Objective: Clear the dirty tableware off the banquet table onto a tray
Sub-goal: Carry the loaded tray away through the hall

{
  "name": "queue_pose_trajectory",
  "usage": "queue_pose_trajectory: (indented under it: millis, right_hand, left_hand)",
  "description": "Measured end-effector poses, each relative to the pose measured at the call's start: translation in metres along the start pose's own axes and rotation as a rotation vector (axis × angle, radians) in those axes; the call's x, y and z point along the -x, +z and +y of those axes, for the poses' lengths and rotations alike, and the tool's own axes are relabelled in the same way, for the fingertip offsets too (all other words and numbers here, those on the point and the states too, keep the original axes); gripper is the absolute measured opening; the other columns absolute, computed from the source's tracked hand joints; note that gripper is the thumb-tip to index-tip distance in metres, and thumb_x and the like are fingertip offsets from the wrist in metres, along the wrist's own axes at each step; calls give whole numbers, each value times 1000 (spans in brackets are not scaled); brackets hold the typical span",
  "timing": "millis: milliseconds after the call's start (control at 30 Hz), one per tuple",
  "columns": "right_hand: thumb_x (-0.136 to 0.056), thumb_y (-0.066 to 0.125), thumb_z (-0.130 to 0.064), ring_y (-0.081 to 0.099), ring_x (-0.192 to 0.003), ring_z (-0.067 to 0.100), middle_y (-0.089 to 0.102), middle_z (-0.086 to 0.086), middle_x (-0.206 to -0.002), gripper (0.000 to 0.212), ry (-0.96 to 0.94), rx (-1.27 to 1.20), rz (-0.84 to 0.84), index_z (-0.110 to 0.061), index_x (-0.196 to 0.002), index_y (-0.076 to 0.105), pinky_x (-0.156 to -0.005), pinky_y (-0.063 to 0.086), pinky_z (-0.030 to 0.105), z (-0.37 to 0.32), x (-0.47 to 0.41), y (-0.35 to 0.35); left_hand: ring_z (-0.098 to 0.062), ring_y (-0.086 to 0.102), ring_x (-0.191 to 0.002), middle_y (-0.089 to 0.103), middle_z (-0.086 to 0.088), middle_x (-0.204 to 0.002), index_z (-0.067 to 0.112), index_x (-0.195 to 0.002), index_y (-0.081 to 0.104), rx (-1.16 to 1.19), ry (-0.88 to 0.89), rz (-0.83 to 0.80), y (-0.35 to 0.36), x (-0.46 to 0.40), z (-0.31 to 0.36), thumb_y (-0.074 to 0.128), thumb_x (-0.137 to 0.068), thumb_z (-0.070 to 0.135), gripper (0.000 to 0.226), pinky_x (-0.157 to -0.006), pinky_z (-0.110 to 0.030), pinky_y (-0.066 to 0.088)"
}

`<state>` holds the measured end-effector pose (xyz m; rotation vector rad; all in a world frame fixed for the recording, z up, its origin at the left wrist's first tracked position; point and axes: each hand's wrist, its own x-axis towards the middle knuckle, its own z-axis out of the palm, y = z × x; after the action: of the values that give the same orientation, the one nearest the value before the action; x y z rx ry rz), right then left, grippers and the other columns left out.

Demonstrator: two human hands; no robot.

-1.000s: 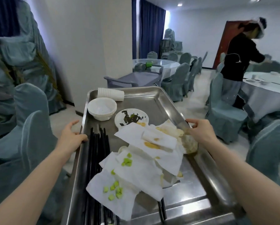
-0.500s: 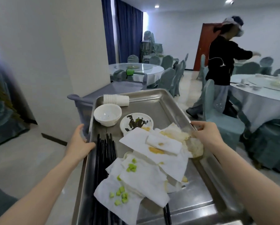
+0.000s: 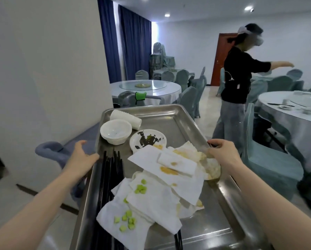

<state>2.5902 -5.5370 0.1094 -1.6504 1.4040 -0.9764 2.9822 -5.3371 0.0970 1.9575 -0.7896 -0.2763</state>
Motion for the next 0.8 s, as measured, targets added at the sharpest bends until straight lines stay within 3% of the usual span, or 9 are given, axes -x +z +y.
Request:
queue_pose_trajectory:
  millis: [100,200,300,400,500,600,700,800]
  right_hand:
    - [-79,67,-21,66,-78,16,68,-3,-96,35,36,-21,30,-30,-113,68,-52,47,22,-11,-59,38]
    - [-80,66,-20,63,-75,13,67,-2,-98,35,76,-6,48,-30,-114,68,-54,49,25,-19,-112,70]
    - [-79,69,-22,65,-81,17,69,2,-105,34,97,5,44,-30,-113,68,-58,51,27,-23,-162,101]
    - [-79,71,-22,65,-86,17,68,4,-113,35,93,10,11,-27,-114,69,-58,49,25,-27,-217,137]
    - [-80,71,-23,67,-81,20,69,2,-109,34,102,16,-19,-26,-114,69,-61,56,31,-30,-275,179]
    - [-81,72,-22,63,-71,9,68,-2,-95,35,93,11,-70,-24,-116,68,-53,51,20,-29,-335,225]
    - [-84,69,-22,65,-77,15,70,-1,-90,37,82,31,-123,-23,-121,65,-68,55,30,-25,-389,271]
    - [-88,66,-22,67,-84,21,71,3,-93,36,85,19,-191,-22,-123,62,-81,57,43,-16,-435,313]
  left_hand:
    - [-25,57,-65,60,-3,-75,35,-117,32,24,-90,-52,23,-81,-1,58,-69,47,56,-59,-32,42]
    - [-23,47,-59,54,-6,-71,23,-120,37,95,-139,-53,45,-148,6,49,-85,31,38,-57,-38,46]
    - [-17,35,-46,51,-9,-76,17,-114,39,177,-209,-95,63,-208,7,36,-95,22,19,-36,-16,28]
    - [-16,34,-47,52,-12,-81,17,-116,36,208,-279,-107,77,-263,2,28,-97,25,22,-35,-10,20]
    - [-19,35,-49,52,-12,-80,18,-130,35,208,-338,-72,92,-319,-8,24,-99,27,34,-34,-9,20]
    - [-18,36,-52,52,-13,-84,17,-135,33,175,-424,-67,112,-373,-17,22,-101,26,36,-36,-6,23]
    - [-19,37,-53,50,-20,-106,22,-121,31,126,-476,-69,135,-420,-23,23,-102,29,22,-36,-12,27]
    - [-22,41,-55,48,-22,-111,12,-136,30,84,-531,-62,155,-458,-36,22,-103,29,38,-46,-22,31]
